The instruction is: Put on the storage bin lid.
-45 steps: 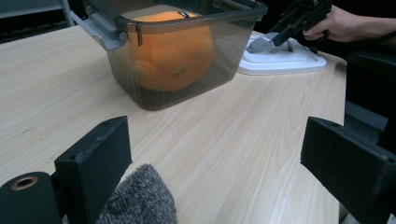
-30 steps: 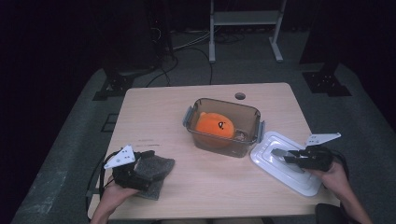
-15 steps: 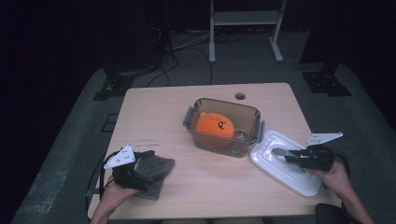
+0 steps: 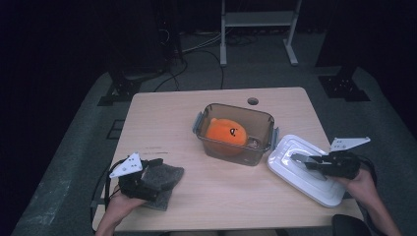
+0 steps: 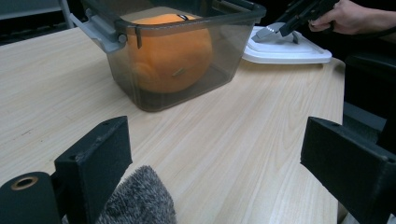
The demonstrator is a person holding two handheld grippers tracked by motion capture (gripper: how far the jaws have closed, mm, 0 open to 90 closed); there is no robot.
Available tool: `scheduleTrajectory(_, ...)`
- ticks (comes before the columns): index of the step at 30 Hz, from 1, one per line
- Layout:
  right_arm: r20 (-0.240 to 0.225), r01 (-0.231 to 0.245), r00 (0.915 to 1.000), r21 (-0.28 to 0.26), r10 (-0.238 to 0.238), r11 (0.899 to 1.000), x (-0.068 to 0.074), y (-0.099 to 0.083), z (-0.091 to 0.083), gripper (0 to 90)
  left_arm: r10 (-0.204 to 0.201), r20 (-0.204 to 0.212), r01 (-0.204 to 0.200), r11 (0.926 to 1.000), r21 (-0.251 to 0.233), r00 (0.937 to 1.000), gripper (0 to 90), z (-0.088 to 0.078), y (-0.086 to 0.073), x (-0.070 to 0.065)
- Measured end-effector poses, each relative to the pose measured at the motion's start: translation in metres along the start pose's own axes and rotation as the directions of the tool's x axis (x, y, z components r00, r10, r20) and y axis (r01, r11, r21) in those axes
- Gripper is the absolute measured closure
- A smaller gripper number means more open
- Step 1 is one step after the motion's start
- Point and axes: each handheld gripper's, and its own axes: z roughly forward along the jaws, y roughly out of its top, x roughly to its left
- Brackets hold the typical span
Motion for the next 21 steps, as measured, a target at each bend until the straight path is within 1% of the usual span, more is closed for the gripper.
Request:
scheduleTrajectory(5, 0.005, 0.011, 0.9999, 0.010, -0.011, 1.000, 0.002, 0.002, -0.008, 66.2, 0.000, 0.003, 0.000, 1.0000, 0.002, 1.0000, 7.9, 0.001, 0.000, 0.000)
scheduleTrajectory(9, 0.013, 0.013, 0.9998, 0.000, -0.013, 1.000, 0.003, 0.003, -0.019, 66.2, 0.001, 0.003, -0.001, 1.0000, 0.001, 1.0000, 8.0, 0.001, 0.000, 0.000)
scheduleTrajectory(14, 0.017, 0.018, 0.9997, -0.009, -0.018, 1.000, 0.004, 0.004, -0.036, 66.2, 0.001, 0.004, -0.001, 1.0000, 0.003, 1.0000, 7.9, 0.001, 0.000, -0.001)
scheduleTrajectory(18, 0.029, 0.035, 0.9990, -0.019, -0.035, 0.999, 0.011, 0.007, -0.052, 66.2, 0.002, 0.005, -0.002, 1.0000, 0.004, 1.0000, 8.0, 0.002, 0.000, -0.001)
scheduleTrajectory(21, 0.025, 0.048, 0.9986, -0.028, -0.047, 0.998, 0.016, 0.012, -0.064, 66.2, 0.002, 0.006, -0.002, 1.0000, 0.005, 1.0000, 7.9, 0.002, 0.000, -0.001)
